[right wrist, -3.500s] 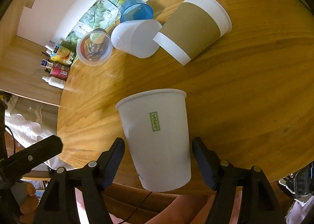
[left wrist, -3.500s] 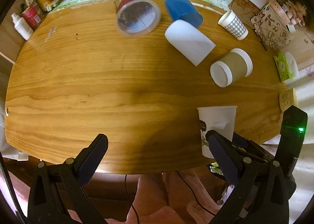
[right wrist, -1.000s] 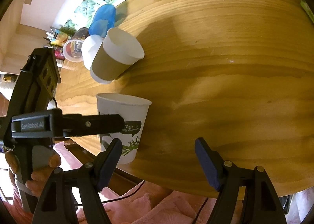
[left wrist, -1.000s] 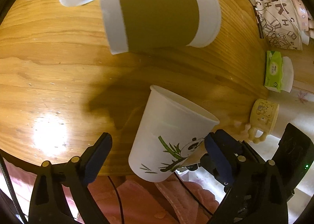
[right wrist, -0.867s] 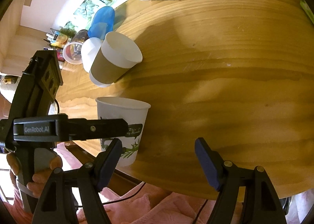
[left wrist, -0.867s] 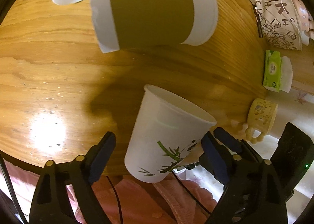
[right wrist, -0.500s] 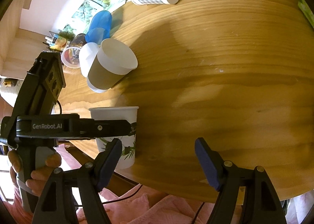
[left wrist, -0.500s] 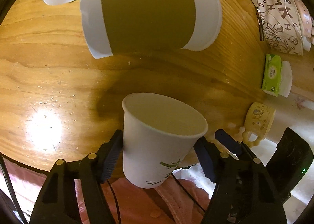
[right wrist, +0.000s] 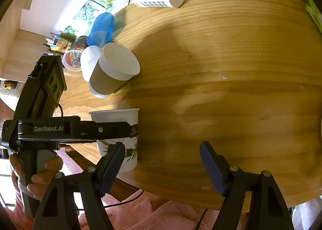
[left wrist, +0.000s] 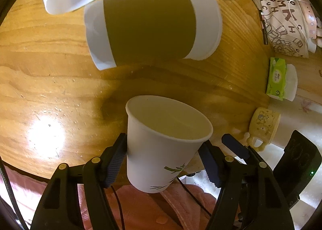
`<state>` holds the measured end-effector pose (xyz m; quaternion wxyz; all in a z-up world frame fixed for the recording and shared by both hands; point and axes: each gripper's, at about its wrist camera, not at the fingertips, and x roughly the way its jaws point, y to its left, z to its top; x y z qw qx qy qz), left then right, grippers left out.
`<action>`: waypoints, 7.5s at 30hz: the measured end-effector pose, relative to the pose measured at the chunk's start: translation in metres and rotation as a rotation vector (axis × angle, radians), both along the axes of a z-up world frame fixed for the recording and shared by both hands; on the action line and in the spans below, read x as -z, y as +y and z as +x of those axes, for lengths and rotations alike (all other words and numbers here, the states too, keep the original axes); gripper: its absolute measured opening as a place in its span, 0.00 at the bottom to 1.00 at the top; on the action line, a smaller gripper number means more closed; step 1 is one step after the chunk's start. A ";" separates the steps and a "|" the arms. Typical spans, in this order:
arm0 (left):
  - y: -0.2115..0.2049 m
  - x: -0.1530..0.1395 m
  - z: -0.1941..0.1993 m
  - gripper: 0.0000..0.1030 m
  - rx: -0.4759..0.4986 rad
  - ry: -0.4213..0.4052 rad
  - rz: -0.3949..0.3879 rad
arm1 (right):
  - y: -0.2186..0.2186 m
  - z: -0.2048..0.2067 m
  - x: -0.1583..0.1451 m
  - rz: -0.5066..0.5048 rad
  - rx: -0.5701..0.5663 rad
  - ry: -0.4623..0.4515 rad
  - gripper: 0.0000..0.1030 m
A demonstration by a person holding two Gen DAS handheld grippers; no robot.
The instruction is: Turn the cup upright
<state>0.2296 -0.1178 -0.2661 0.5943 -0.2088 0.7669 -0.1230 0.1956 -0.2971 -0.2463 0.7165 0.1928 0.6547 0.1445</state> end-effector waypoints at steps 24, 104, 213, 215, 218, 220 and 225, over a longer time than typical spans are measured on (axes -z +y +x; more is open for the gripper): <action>0.049 -0.085 -0.014 0.70 -0.077 -0.592 0.031 | 0.015 0.009 -0.025 -0.072 -0.042 -0.079 0.75; 0.102 -0.020 -0.077 0.71 -0.042 -1.048 0.206 | 0.074 0.005 0.003 -0.222 -0.112 -0.162 0.75; 0.161 -0.249 -0.189 0.99 -0.060 -1.318 0.417 | 0.184 -0.195 -0.207 -0.355 0.380 -0.940 1.00; 0.164 -0.248 -0.190 0.99 -0.058 -1.306 0.416 | 0.185 -0.196 -0.206 -0.350 0.384 -0.929 1.00; 0.167 -0.247 -0.192 0.99 -0.056 -1.295 0.416 | 0.188 -0.199 -0.205 -0.345 0.393 -0.914 1.00; 0.170 -0.246 -0.194 0.99 -0.051 -1.289 0.415 | 0.190 -0.201 -0.203 -0.343 0.395 -0.906 1.00; 0.175 -0.245 -0.198 0.99 -0.042 -1.280 0.418 | 0.195 -0.205 -0.200 -0.333 0.399 -0.887 1.00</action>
